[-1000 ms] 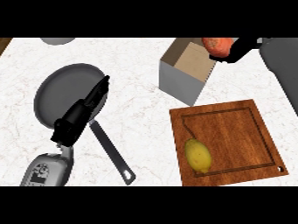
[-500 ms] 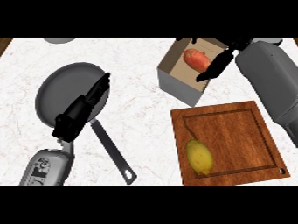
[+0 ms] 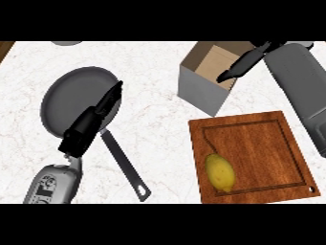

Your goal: Pick the squash from the cutting board and place it in the cardboard box

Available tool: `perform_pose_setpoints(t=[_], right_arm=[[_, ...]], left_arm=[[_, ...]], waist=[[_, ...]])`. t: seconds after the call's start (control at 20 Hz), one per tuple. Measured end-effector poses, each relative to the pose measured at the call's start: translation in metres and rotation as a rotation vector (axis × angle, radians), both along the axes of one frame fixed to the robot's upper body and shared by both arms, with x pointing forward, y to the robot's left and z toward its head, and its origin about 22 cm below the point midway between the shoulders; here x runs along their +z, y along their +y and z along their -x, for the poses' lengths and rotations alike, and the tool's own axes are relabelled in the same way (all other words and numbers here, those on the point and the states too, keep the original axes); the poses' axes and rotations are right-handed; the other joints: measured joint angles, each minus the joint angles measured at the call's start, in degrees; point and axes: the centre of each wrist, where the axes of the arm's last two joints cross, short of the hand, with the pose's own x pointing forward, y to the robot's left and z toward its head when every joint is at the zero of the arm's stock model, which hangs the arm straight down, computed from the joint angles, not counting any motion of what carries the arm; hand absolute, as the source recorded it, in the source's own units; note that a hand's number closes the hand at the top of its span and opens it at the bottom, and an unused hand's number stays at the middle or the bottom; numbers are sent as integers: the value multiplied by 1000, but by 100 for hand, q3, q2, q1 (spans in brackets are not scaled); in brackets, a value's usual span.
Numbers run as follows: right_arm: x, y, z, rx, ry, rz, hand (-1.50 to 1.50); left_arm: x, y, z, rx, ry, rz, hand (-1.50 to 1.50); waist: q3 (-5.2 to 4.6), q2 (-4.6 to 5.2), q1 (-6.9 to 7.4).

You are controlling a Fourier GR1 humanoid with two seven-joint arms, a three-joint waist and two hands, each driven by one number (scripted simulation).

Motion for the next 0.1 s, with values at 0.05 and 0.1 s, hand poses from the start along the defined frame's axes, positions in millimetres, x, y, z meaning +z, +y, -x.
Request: perform_pose_setpoints(t=[0.05, 0.1], right_arm=[[-1, -5, 0, -15, 23, -46, -150], [1, -12, 0, -32, 48, -87, -150]], left_arm=[[-1, 0, 1, -1, 1, 1, 0], [0, 1, 0, -2, -2, 0, 0]], waist=[[1, 12, 22], [2, 23, 37]])
